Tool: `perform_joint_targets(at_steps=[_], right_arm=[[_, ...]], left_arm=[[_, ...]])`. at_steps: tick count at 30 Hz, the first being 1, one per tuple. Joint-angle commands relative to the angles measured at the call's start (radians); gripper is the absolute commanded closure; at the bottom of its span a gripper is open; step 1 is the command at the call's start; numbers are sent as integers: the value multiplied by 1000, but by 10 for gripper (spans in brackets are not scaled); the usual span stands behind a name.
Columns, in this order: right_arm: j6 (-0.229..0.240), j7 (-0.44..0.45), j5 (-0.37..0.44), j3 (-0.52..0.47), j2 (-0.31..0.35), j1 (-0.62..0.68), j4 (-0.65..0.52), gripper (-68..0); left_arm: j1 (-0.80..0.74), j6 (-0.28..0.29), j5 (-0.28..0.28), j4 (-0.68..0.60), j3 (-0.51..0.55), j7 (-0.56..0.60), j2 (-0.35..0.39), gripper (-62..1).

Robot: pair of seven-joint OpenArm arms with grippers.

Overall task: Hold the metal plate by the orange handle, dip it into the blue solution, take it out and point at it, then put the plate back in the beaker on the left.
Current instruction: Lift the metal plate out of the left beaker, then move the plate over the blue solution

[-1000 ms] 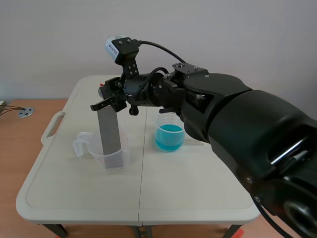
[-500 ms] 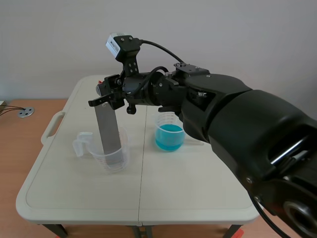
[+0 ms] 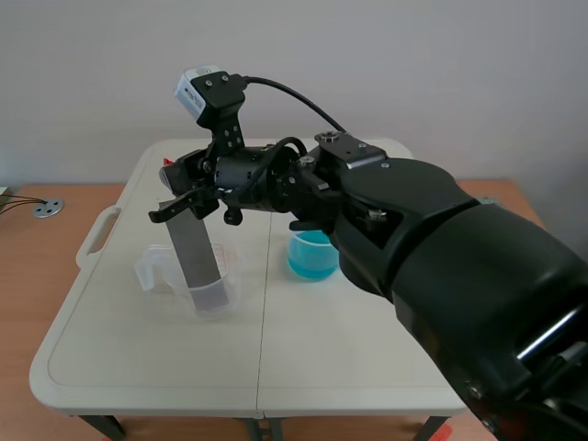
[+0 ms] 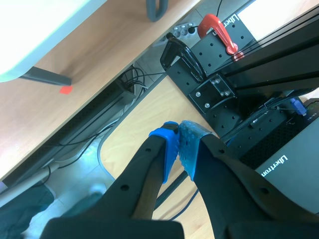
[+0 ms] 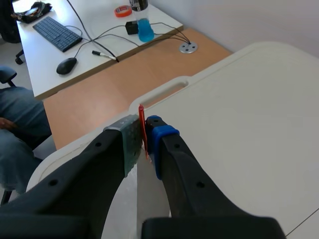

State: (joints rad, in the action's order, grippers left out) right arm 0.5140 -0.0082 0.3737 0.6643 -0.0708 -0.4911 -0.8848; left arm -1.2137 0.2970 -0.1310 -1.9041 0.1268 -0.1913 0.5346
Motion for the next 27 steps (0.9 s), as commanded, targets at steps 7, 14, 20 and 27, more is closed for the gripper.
perform_joint_targets(at_steps=[7, 14, 20, 27], right_arm=[[3, 26, 2, -3, 35, 33, -138, -14], [3, 22, -83, -3, 35, 83, -223, -14], [2, 21, -150, -5, 35, 128, -315, -15], [-6, 7, -240, -34, 35, 197, -445, -15]], left_arm=[[-2, 5, -6, -6, -1, 7, 0, -23], [-2, 5, -6, -6, -1, 7, 0, -23], [3, 6, -6, -6, -1, 8, 0, -23], [3, 6, -6, -6, -2, 8, 0, -23]])
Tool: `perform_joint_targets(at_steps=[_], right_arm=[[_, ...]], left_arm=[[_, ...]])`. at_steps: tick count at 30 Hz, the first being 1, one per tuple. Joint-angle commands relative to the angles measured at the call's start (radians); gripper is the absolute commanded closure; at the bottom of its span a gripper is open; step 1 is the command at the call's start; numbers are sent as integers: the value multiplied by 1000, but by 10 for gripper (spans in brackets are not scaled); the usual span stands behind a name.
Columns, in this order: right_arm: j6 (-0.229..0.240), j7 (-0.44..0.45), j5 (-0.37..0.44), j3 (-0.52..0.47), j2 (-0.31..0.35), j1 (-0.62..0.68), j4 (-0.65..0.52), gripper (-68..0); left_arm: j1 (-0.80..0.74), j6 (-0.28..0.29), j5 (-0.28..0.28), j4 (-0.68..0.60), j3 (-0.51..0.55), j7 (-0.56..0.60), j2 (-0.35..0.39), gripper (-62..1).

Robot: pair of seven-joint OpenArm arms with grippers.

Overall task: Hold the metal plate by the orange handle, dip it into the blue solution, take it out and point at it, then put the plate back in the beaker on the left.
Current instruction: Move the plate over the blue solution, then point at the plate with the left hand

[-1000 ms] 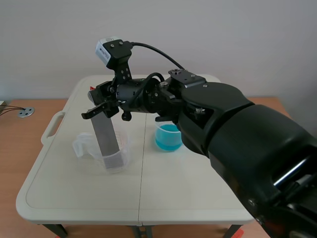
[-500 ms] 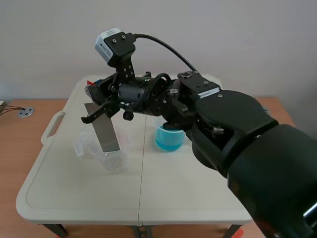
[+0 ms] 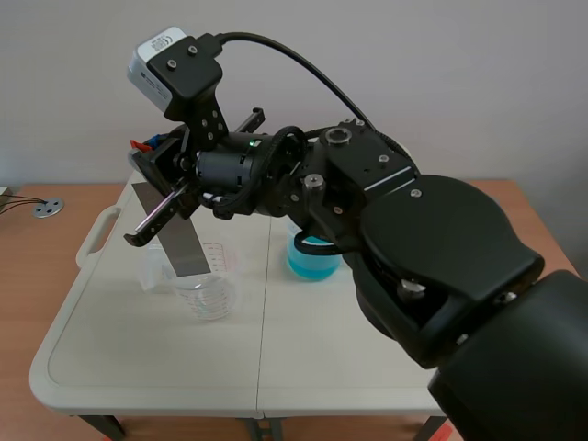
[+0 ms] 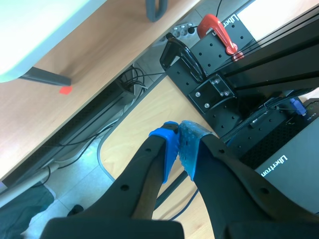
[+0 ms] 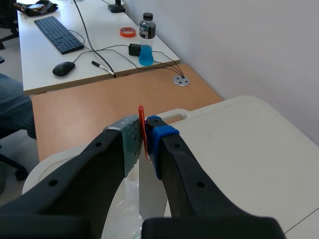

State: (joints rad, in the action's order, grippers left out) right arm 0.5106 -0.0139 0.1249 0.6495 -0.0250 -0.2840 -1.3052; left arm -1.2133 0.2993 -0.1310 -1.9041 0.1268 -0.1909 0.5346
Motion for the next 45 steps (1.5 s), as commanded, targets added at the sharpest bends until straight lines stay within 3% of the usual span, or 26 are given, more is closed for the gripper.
perform_joint_targets(at_steps=[1, 7, 22, 29, 38, 45], right_arm=[[-5, 11, 0, -28, -11, 0, -45, -15], [-5, -1, -55, -70, -11, 51, -159, -15], [-5, -120, -55, -116, -11, 57, -343, -15], [13, -127, -54, -187, -9, 57, -384, -15], [59, -125, -14, -292, 64, 57, -420, -15], [63, -114, 43, -360, 155, 56, -446, -15]], left_arm=[[3, 3, -6, -6, -2, 8, 0, -23], [3, 3, -6, -6, -2, 10, 1, -23], [14, 5, -6, -6, -3, 14, 1, -23], [28, 7, -6, -6, -3, 18, 1, -23], [54, 7, -6, -6, -3, 18, 1, -23], [162, 6, -4, -6, -3, 10, 8, -23]])
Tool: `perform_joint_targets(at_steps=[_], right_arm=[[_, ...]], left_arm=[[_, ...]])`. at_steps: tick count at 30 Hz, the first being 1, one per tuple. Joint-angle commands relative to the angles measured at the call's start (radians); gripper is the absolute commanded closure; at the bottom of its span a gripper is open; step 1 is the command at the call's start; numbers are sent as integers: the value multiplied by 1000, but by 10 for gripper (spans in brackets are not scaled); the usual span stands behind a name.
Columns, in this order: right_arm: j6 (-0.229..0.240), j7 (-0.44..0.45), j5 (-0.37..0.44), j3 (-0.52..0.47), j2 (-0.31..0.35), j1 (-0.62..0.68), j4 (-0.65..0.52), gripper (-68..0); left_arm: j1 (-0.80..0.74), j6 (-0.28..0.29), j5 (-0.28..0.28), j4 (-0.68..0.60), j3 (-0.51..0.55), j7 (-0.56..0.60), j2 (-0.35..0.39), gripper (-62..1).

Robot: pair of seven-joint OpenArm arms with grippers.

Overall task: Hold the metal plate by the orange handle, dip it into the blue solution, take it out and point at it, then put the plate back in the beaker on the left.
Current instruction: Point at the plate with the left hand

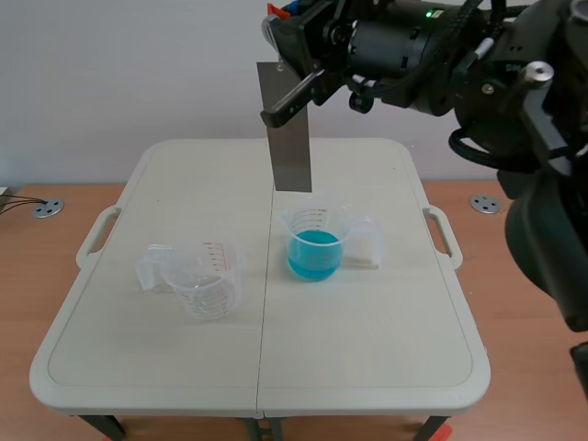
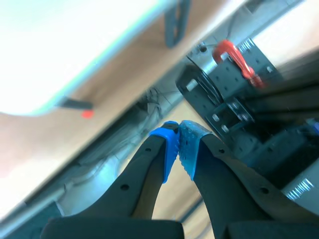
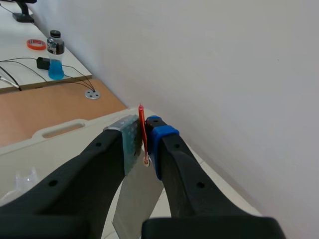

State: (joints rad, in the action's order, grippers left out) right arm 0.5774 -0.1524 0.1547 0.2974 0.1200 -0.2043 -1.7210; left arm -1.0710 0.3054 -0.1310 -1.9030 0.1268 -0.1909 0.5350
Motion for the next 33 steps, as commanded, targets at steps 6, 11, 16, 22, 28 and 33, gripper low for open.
perform_joint_targets(at_steps=[6, 11, 16, 22, 28, 33], right_arm=[[0, 69, 30, -48, 90, -24, -32, -15], [0, 72, 72, -50, 138, -26, -32, -15], [0, 73, 93, -55, 163, -31, -32, -15], [23, 72, 108, -55, 163, -31, -32, -15], [23, 61, 109, -55, 163, -31, -32, -15], [23, 61, 112, -55, 163, -31, -32, -15]], left_arm=[[190, 5, -6, -7, -3, 11, 44, -23], [338, 50, -6, -6, -16, 6, 45, -23], [507, 91, -6, 52, -82, 6, 45, -23], [763, 110, -6, 176, -240, 6, 44, -23], [1010, 121, -6, 309, -424, 6, 10, -23], [1160, 155, -6, 414, -544, 7, -50, -23]])
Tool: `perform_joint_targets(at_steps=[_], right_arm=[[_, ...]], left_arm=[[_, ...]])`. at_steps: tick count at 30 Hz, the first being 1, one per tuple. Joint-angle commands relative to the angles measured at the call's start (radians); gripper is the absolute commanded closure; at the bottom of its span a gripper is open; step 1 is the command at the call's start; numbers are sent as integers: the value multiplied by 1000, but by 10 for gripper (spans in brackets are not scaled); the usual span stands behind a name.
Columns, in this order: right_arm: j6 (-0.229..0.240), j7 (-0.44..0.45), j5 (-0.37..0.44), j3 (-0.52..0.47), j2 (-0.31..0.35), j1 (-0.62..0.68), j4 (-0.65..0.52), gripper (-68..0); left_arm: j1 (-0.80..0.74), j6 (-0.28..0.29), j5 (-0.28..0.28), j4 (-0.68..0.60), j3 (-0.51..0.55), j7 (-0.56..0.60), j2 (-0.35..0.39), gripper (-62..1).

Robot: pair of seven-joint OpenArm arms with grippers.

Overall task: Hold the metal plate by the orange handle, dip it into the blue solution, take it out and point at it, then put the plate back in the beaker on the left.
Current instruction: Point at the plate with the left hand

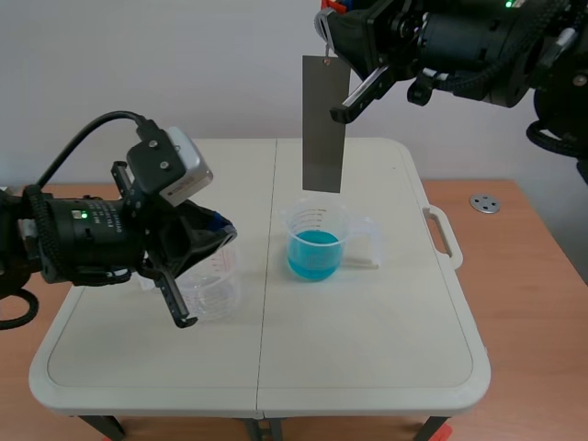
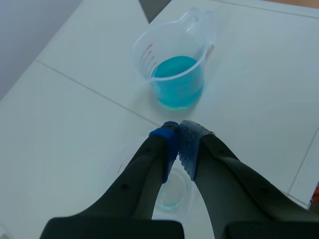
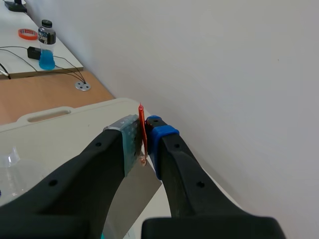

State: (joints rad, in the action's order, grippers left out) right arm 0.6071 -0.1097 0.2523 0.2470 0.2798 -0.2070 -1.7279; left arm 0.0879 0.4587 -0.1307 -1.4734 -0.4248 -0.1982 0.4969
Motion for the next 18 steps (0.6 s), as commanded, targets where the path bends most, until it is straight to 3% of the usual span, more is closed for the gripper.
perform_joint_targets(at_steps=[1, 13, 18], right_arm=[[-6, 18, 14, -5, 2, -28, -26, -15], [-6, 18, 29, -5, 2, -28, -26, -15], [-7, 18, 29, -5, 2, -28, -26, -15]], left_arm=[[27, 2, -7, 3, -11, 14, -24, -23], [245, -3, -6, 204, -125, 14, -178, -23], [282, -49, -6, 245, -125, 21, -220, -23]])
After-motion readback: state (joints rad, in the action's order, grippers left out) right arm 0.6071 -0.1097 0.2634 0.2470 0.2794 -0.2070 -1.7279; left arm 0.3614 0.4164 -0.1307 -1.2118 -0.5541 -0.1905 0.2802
